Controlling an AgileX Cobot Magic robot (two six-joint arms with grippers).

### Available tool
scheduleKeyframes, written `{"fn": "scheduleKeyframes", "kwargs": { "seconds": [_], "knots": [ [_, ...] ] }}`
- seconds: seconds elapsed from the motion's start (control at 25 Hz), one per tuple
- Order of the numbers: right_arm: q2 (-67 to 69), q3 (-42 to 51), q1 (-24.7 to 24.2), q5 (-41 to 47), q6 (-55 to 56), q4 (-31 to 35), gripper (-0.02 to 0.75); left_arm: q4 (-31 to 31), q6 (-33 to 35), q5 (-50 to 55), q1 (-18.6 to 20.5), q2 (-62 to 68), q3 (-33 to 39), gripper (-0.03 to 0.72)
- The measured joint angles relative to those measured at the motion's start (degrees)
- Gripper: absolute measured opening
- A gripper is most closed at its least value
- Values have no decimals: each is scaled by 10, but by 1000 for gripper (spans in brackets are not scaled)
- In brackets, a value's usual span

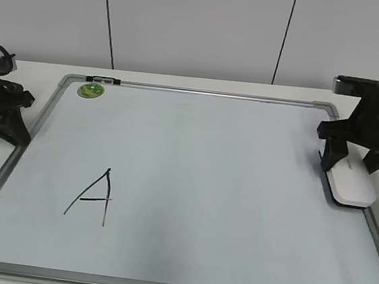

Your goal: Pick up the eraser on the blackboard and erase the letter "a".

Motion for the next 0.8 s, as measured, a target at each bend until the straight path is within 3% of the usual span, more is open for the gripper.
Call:
{"fn": "scheduleKeyframes", "kwargs": {
  "seconds": [0.44, 0.64, 0.8],
  "knots": [
    [33, 0, 0, -31, 1, 0, 536, 0, 0, 1, 0, 0, 0, 29],
    [34, -12, 0, -34, 3, 0, 624, 0, 0, 1, 0, 0, 0, 29],
    [36, -56, 0, 6, 3, -2, 644, 0, 0, 1, 0, 0, 0, 29]
  ]
}}
